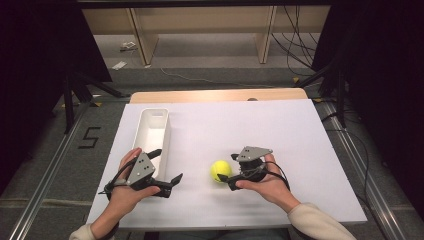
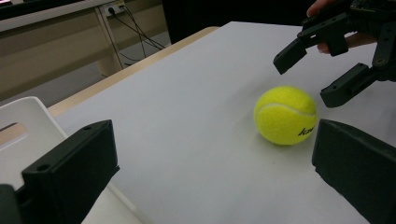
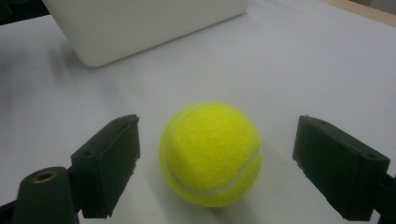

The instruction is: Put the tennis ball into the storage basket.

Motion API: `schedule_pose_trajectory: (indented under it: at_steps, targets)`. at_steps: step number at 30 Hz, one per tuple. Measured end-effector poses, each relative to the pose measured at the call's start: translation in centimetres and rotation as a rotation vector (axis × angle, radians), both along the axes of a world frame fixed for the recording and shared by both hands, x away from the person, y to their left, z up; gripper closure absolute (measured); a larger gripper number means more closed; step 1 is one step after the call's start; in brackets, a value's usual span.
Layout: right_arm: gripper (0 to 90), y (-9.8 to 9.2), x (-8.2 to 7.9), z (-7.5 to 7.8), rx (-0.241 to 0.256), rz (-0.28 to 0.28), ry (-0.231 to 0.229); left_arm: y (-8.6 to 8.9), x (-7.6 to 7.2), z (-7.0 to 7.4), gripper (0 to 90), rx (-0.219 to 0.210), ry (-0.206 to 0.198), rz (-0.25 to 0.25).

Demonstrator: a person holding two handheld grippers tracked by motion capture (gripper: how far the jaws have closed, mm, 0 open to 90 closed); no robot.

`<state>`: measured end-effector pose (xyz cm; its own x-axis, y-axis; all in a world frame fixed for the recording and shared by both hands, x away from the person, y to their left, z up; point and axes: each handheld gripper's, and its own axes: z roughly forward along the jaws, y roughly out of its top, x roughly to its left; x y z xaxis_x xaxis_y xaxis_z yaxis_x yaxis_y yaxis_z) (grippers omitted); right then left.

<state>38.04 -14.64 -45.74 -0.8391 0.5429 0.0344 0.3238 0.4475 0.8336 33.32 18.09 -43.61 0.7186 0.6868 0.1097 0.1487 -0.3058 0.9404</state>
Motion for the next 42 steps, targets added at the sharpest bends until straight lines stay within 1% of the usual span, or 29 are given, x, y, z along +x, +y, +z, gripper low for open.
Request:
schedule_pose_trajectory:
  at_steps: [14, 18, 24, 25, 30, 32, 42]
  targets:
    - [15.4, 1.2, 0.5, -0.6, -0.035, 0.009, -0.004, 0.0, 0.0, 0.0, 0.0, -0.001, 0.0, -0.002]
    - [15.4, 1.6, 0.7, -1.0, -0.046, 0.005, 0.006, 0.0, 0.0, 0.0, 0.0, 0.0, -0.001, -0.004]
    - [15.3, 2.1, 1.0, -1.4, -0.063, 0.011, 0.009, 0.0, 0.0, 0.0, 0.0, -0.001, 0.0, -0.005]
    - [15.3, 2.3, 1.0, -1.6, -0.072, 0.011, 0.01, 0.0, 0.0, 0.0, 0.0, -0.001, 0.0, -0.005]
    - [15.3, 2.5, 1.2, -1.9, -0.085, 0.012, 0.019, 0.0, 0.0, 0.0, 0.0, 0.0, -0.001, -0.006]
    - [15.3, 2.7, 1.3, -2.1, -0.095, 0.007, 0.032, 0.0, 0.0, 0.0, 0.0, 0.0, -0.001, -0.006]
    - [15.4, 3.1, 1.4, -2.7, -0.121, 0.013, 0.045, 0.1, 0.0, 0.1, 0.0, -0.001, -0.002, -0.007]
